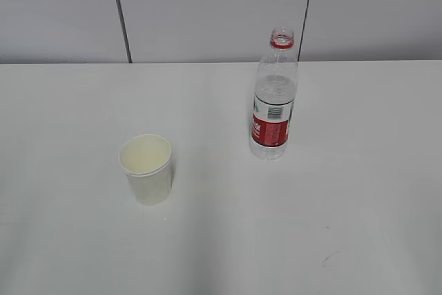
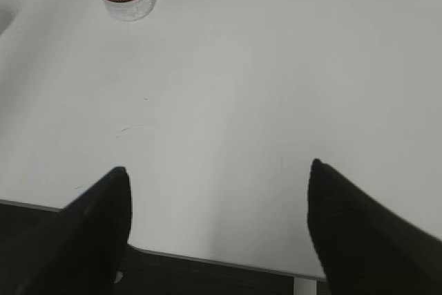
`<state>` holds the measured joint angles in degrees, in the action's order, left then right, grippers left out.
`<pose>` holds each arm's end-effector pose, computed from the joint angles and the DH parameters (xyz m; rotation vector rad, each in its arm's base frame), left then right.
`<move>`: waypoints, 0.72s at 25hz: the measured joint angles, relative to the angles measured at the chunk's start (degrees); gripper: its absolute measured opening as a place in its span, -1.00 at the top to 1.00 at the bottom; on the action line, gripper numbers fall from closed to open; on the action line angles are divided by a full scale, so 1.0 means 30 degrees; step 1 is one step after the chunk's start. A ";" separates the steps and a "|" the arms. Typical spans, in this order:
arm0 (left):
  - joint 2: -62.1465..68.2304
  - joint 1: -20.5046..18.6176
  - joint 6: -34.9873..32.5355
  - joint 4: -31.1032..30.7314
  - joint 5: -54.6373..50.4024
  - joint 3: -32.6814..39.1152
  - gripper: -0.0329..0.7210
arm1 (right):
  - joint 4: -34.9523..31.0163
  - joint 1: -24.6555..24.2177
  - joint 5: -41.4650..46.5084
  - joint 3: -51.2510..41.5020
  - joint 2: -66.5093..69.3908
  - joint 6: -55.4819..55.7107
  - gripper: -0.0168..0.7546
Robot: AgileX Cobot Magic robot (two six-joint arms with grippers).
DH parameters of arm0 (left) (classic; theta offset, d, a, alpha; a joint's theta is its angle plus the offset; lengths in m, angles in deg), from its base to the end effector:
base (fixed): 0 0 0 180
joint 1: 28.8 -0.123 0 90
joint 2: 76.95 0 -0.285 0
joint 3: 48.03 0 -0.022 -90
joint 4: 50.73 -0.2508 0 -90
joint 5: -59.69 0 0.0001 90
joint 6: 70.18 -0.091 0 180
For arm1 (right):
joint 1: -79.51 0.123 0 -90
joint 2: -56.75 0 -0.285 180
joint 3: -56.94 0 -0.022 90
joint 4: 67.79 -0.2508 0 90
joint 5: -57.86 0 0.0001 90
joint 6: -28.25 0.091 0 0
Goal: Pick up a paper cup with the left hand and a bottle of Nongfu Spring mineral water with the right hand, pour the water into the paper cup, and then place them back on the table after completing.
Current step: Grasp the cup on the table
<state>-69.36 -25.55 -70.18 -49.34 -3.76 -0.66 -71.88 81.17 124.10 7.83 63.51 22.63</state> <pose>-0.0099 -0.0014 0.2793 0.0608 2.0661 -0.0640 -0.0110 0.0056 0.2672 -0.1430 2.1245 0.0458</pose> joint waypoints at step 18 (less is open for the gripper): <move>0.0000 0.0000 0.0000 0.0000 0.0000 0.0000 -0.73 | 0.0000 0.0000 0.0000 0.0000 0.0000 0.0000 -0.57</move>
<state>-69.36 -25.55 -70.18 -49.34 -3.76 -0.66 -71.88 81.17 124.10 7.83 63.51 22.63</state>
